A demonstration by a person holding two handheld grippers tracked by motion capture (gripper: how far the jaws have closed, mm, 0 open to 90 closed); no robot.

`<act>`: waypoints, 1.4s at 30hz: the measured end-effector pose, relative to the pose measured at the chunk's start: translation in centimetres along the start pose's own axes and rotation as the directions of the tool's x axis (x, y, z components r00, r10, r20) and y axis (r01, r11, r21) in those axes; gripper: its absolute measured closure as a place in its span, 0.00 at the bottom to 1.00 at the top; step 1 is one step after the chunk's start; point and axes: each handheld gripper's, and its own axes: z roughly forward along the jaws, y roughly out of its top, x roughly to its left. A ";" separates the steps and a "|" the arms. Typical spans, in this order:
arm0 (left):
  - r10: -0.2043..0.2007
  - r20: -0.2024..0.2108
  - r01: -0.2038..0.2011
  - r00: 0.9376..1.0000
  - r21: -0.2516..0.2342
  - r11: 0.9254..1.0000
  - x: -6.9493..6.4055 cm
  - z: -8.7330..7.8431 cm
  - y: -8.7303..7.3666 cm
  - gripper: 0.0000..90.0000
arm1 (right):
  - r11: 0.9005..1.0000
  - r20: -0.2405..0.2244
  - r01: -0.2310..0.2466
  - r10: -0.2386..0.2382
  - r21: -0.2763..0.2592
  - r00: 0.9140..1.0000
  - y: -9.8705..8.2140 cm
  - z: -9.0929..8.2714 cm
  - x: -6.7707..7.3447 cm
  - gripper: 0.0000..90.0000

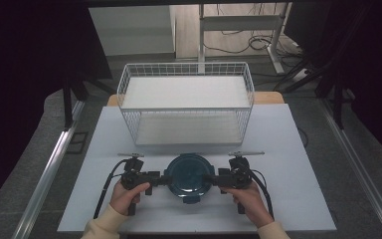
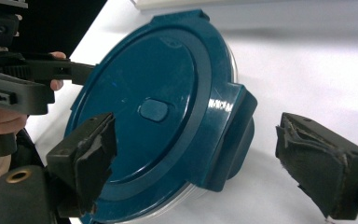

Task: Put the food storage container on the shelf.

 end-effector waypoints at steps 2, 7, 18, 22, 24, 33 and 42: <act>-0.024 0.031 0.024 0.999 0.006 1.000 0.1 0.4 0.0 0.14 | 0.999 -0.027 -0.025 0.026 0.026 0.999 0.1 0.7 -0.3 0.13; -0.065 0.053 0.065 0.997 0.005 0.998 0.5 1.4 -0.5 0.15 | 0.996 -0.095 -0.067 0.073 0.061 0.993 0.2 1.8 -0.8 0.16; -0.121 0.031 0.121 0.992 -0.019 0.992 0.8 1.7 -1.0 0.36 | 0.984 -0.130 -0.159 0.168 0.079 0.977 0.0 2.0 -1.6 0.30; -0.133 0.040 0.134 0.990 -0.017 0.991 0.9 1.6 -1.1 0.37 | 0.983 -0.137 -0.174 0.182 0.064 0.974 -0.1 2.0 -1.7 0.31; -0.136 0.042 0.136 0.990 -0.018 0.990 0.9 1.5 -1.1 0.38 | 0.980 -0.144 -0.187 0.195 0.069 0.970 -0.1 1.9 -1.8 0.32; -0.142 0.048 0.143 0.989 -0.014 0.990 0.8 1.3 -1.1 0.41 | 0.978 -0.152 -0.200 0.207 0.062 0.966 -0.1 1.7 -1.9 0.35; -0.148 0.048 0.149 0.988 -0.025 0.988 0.4 1.0 -1.2 0.45 | 0.975 -0.126 -0.218 0.221 0.037 0.967 -0.3 1.3 -1.3 0.37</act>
